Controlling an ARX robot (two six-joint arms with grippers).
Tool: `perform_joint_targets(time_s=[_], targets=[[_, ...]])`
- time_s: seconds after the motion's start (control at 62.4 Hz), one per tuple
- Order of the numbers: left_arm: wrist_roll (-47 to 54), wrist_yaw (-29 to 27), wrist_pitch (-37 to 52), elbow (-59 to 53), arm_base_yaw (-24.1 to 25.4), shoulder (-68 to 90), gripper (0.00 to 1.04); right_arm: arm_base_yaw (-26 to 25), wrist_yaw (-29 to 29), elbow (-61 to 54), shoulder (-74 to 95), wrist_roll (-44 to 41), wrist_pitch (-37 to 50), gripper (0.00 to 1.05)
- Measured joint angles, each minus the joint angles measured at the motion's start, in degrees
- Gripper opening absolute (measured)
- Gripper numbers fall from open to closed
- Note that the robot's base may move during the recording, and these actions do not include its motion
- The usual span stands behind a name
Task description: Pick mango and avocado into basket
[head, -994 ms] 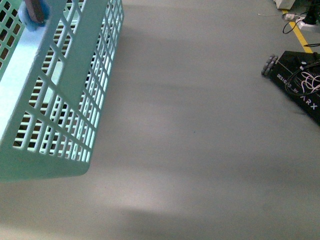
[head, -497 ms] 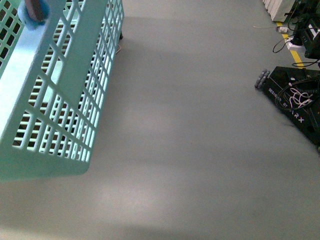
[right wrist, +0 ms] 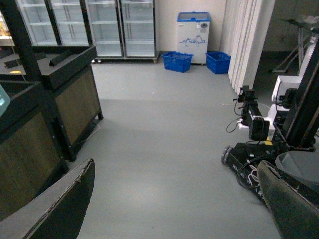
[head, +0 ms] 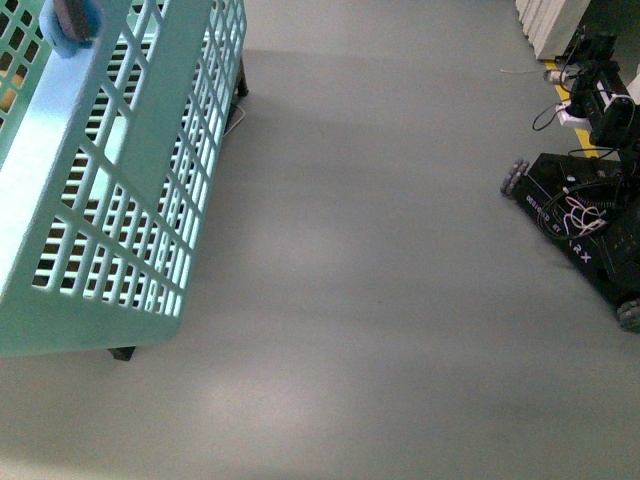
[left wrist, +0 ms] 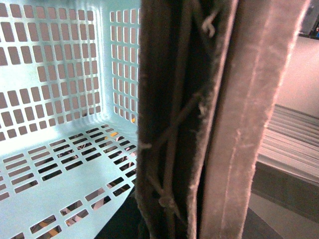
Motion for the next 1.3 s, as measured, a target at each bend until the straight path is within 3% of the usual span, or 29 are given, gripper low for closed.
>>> perform_joint_targets(time_s=[1.299], targets=[[-0.3,0.0,-0.1,0.0,0.0,0.0,0.17,0.0,0.0,0.0,0.0,0.0,0.0,0.96]])
